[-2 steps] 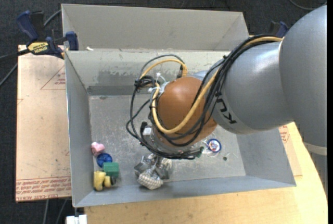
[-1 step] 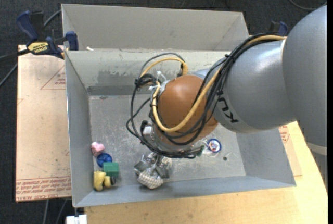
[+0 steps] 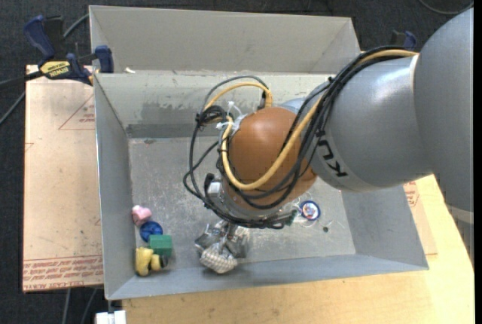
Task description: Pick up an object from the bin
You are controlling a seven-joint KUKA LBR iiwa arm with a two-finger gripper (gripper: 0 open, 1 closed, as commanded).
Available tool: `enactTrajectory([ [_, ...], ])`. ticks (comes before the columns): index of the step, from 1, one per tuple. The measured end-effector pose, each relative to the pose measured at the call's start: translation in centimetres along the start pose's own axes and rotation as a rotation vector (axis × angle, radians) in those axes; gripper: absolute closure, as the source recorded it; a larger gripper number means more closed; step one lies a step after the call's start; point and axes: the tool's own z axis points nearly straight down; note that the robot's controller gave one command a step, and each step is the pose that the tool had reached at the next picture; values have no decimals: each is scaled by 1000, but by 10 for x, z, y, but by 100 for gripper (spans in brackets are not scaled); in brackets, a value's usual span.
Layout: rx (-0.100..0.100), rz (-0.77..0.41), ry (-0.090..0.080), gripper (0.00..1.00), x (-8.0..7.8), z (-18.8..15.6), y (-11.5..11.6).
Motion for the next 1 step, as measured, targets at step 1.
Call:
enactTrajectory([
  [1,-5,1,3,100,1,-18,2],
])
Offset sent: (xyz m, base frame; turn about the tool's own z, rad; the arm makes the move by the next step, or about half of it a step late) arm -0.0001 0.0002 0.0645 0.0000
